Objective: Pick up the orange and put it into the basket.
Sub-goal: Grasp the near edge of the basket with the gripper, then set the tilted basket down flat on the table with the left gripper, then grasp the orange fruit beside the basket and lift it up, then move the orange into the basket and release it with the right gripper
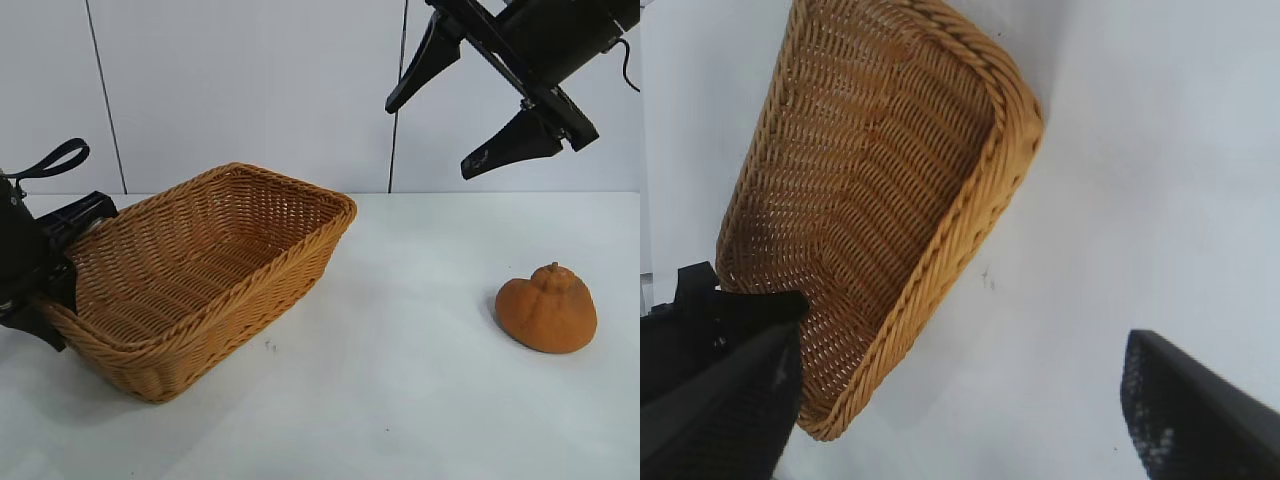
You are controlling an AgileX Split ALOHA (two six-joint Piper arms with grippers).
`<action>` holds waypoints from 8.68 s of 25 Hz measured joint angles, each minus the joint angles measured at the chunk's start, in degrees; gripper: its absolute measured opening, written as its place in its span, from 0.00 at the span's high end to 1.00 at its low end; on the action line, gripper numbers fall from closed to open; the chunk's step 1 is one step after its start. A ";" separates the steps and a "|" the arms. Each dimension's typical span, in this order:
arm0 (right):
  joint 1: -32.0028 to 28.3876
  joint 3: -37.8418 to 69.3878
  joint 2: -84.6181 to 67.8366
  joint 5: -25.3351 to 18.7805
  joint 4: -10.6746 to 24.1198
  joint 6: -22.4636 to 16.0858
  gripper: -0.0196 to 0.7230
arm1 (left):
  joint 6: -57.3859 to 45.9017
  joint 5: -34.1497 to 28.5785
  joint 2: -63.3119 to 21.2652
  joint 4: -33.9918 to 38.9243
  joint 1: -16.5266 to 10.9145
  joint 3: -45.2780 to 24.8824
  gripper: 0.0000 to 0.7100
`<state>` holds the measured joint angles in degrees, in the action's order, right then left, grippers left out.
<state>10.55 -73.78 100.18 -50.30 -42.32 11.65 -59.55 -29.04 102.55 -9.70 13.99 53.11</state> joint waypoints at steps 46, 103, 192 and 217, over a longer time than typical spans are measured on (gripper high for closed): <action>0.00 0.00 0.00 -0.29 0.00 0.00 0.17 | 53.45 -27.64 19.17 -12.40 -4.22 31.71 0.16; 0.00 -3.84 -0.54 -6.96 9.59 -0.53 0.17 | 58.81 -32.21 -88.91 9.70 -15.37 -24.20 0.11; 3.80 -21.99 8.86 -14.17 30.45 -11.65 0.94 | 58.81 -32.05 -102.80 9.70 -12.57 -24.33 0.11; 26.77 -21.99 27.62 2.94 27.20 -14.34 0.94 | 58.86 -32.05 -102.80 9.70 -12.57 -24.33 0.11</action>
<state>37.32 -95.77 127.80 -47.36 -15.12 -2.68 -0.69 -61.09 -0.24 0.00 1.42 28.78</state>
